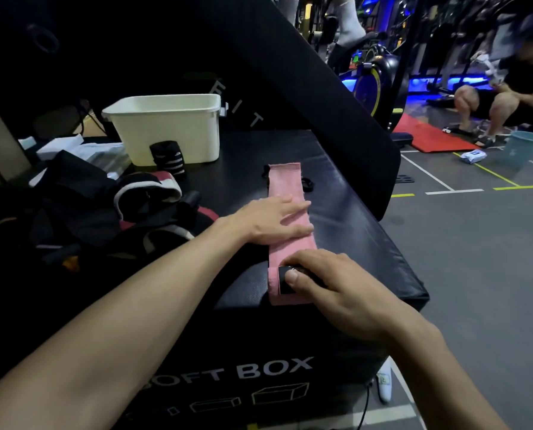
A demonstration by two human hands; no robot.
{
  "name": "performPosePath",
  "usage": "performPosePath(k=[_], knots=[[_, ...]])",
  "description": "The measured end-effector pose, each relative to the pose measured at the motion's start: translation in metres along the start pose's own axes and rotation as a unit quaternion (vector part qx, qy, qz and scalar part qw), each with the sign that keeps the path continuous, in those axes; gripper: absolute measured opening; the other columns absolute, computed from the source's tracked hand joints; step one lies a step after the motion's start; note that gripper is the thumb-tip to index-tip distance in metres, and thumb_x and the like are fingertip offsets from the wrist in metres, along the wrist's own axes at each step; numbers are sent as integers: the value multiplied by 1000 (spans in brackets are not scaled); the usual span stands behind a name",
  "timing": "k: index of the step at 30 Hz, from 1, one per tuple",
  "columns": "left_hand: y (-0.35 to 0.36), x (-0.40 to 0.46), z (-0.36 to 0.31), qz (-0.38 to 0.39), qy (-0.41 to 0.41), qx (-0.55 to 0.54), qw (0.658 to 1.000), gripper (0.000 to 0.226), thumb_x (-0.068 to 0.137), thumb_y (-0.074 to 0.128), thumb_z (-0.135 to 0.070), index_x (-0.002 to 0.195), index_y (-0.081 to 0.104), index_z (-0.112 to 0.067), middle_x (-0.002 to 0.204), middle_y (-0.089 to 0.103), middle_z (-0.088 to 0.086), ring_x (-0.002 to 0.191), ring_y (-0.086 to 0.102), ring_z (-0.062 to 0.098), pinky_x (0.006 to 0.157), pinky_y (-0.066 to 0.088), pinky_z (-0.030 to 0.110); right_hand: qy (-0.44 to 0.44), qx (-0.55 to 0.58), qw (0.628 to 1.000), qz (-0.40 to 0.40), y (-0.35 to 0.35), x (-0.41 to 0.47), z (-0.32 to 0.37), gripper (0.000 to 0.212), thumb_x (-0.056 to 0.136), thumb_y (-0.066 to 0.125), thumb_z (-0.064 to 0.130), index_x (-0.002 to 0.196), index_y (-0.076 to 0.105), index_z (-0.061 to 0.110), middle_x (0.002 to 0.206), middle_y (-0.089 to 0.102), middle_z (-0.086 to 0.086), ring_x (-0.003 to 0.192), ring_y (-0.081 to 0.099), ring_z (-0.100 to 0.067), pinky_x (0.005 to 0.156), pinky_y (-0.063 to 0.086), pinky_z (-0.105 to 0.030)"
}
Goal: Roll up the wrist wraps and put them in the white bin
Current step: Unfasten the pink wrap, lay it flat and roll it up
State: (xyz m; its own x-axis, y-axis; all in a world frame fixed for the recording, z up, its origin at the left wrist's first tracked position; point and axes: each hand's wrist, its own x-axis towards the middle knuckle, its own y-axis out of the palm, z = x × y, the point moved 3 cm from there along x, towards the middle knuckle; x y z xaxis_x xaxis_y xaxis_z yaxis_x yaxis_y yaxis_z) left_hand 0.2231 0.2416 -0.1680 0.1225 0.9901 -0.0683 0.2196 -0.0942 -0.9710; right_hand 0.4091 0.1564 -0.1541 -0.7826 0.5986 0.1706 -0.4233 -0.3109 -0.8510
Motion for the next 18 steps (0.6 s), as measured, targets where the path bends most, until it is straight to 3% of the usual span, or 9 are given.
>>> performPosePath(k=[4,8,12,15,18], knots=[[2,-4,-17,-30,-7,-9,999,50,100,40,-67,148,44,-52,162,35,-2,150,32,20,122,15,57,2,16,1000,7,0,-6,1,31,103,43,48,122,54,26,100,66,8,95,59,-18,86,44,-40],[2,-2,-20,-57,-24,-26,998,41,98,45,-67,134,55,-52,154,43,-6,141,44,20,115,25,54,8,12,1000,8,-1,-7,2,42,95,36,59,103,54,22,92,65,6,88,58,-20,81,47,-46],[3,3,-16,-75,-26,-45,996,37,94,50,-70,126,61,-54,150,48,-10,136,49,18,116,28,54,27,24,999,-4,-1,-4,1,36,97,39,56,98,57,25,87,64,10,84,56,-17,80,47,-44],[1,4,-13,-83,-20,-44,995,38,93,51,-71,125,62,-54,147,52,-10,135,50,18,113,34,49,37,-14,999,-4,0,-5,1,26,104,41,49,102,58,30,96,57,15,94,46,-10,86,39,-38],[1,4,-12,-93,-16,-43,995,37,93,52,-70,125,64,-54,145,54,-10,134,51,19,111,37,45,54,-62,997,-2,3,-3,3,38,102,30,58,104,59,34,106,44,18,102,35,-11,87,33,-36]])
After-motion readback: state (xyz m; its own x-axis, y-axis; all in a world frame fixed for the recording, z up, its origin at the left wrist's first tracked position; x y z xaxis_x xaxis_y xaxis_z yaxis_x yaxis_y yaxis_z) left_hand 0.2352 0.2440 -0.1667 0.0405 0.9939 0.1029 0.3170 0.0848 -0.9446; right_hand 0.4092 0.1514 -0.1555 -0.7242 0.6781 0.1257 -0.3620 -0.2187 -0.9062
